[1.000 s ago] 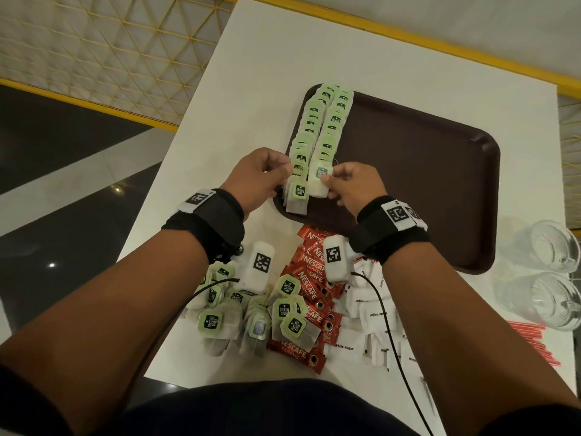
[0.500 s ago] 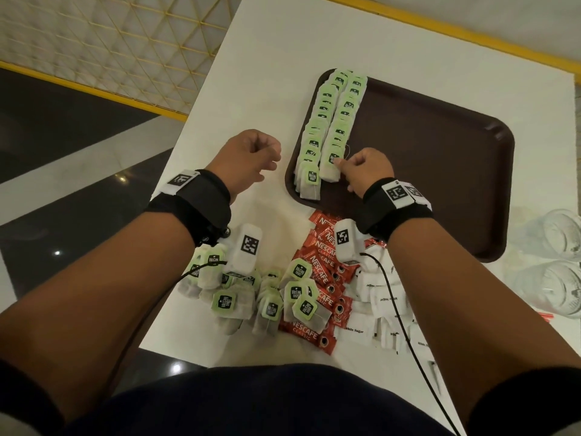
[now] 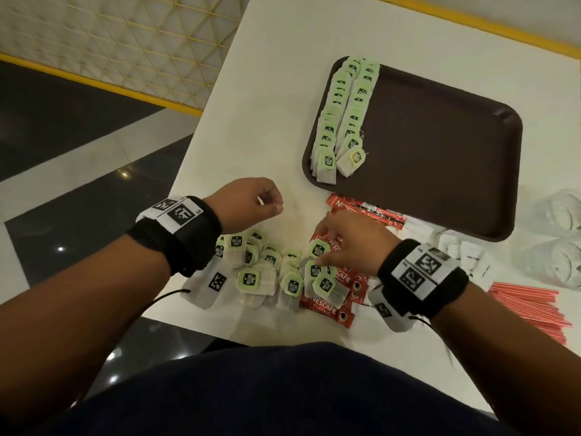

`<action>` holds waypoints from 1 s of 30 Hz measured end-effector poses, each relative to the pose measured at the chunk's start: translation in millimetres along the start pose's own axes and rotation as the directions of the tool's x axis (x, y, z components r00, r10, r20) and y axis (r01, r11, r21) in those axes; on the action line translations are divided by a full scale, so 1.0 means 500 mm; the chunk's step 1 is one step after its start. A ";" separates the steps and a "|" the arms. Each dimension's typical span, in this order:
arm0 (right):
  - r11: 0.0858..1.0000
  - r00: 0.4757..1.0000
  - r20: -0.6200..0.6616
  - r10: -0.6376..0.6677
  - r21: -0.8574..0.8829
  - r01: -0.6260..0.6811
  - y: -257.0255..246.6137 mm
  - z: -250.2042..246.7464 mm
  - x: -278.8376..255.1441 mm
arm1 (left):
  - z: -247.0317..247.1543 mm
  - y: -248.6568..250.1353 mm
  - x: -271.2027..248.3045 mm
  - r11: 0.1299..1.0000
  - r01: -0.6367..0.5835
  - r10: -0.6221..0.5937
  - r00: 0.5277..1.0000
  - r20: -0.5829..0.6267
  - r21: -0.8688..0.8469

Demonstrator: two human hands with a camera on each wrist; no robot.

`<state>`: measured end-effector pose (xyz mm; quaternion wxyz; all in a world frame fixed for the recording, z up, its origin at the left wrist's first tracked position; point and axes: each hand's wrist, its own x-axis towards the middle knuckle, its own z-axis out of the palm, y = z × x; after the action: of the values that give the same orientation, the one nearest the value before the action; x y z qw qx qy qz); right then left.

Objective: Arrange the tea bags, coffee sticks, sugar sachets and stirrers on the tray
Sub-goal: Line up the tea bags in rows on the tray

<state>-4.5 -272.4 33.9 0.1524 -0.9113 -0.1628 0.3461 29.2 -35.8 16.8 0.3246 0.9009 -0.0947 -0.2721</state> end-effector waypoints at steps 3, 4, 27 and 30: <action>0.996 1.000 -0.005 0.004 -0.094 -0.005 -0.001 0.037 -0.012 | 0.014 0.007 -0.003 1.000 -0.027 0.027 0.999 0.020 -0.006; 0.994 1.000 -0.012 0.006 -0.113 -0.007 -0.001 0.046 -0.013 | 0.018 0.011 -0.003 0.999 -0.036 0.036 0.999 0.019 -0.013; 0.993 0.988 -0.149 -0.047 0.100 0.062 0.016 0.040 -0.033 | 0.085 0.086 0.005 0.980 -0.197 0.180 0.936 0.304 0.026; 0.986 0.981 -0.191 -0.029 0.157 0.060 0.015 0.023 -0.031 | 0.097 0.093 0.006 0.968 -0.244 0.215 0.929 0.302 0.061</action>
<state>-21.8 -283.3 31.7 0.2485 -0.9206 -0.1392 0.2670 5.2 -98.8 14.1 0.2922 0.8480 -0.2597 -0.3579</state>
